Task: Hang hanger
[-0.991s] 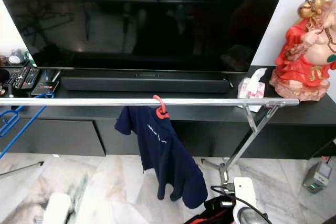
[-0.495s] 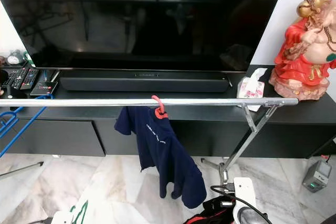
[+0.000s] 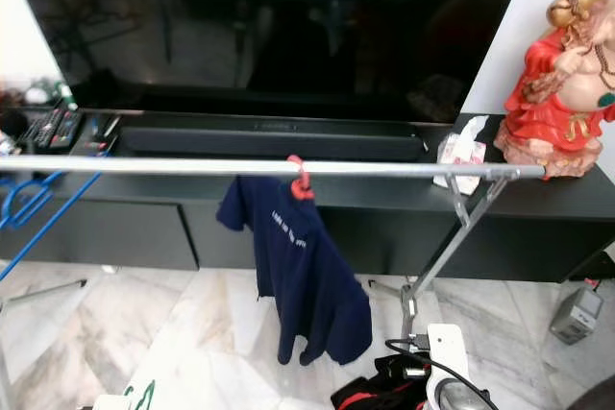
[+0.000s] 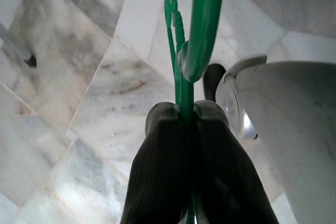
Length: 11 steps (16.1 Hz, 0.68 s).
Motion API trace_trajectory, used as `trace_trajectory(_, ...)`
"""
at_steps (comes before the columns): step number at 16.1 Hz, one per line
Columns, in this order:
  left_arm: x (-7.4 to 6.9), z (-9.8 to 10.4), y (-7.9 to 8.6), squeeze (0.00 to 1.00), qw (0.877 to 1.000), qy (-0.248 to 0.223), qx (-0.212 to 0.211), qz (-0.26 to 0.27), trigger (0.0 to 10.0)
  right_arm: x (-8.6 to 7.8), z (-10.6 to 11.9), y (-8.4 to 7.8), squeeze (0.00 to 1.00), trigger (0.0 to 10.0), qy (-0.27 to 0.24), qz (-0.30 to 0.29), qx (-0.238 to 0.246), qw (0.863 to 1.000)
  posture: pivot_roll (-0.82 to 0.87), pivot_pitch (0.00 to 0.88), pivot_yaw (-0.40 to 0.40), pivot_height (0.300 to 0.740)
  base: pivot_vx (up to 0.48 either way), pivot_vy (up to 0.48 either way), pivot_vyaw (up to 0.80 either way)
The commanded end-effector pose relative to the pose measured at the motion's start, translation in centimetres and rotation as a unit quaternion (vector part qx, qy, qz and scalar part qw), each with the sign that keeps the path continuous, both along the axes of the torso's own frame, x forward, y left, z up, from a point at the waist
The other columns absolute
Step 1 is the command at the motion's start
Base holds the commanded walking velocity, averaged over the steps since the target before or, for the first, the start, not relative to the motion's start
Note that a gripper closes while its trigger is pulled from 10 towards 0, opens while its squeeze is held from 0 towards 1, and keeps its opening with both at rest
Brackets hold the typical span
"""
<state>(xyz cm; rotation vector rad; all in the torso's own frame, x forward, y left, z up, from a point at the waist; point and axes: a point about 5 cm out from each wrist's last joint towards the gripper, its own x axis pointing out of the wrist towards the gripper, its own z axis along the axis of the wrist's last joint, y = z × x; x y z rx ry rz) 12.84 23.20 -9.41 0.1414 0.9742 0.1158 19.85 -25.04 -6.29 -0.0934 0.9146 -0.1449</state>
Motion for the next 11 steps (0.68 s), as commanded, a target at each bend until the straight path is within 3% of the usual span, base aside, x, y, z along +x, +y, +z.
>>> trace_trajectory(1,-0.6,-0.3,-0.3,0.0,1.0,0.013,-0.008,0.001,10.0,0.0,0.1,-0.4,0.0,10.0,-0.001,0.0,-0.002,1.0,0.02,0.0,-0.069,0.716,-0.334,0.0,0.0)
trace_trajectory(8,-0.1,0.0,0.2,0.0,1.0,0.008,-0.008,0.003,10.0,0.1,0.2,-0.3,0.0,10.0,-0.002,-0.001,-0.002,1.0,0.02,0.0,-0.069,0.716,-0.334,0.0,0.0)
trace_trajectory(11,-1.3,-0.3,0.5,0.0,1.0,0.014,-0.008,0.004,10.0,0.1,0.2,-0.3,0.0,10.0,-0.003,-0.001,-0.002,1.0,0.02,0.0,-0.069,0.716,-0.334,0.0,0.0)
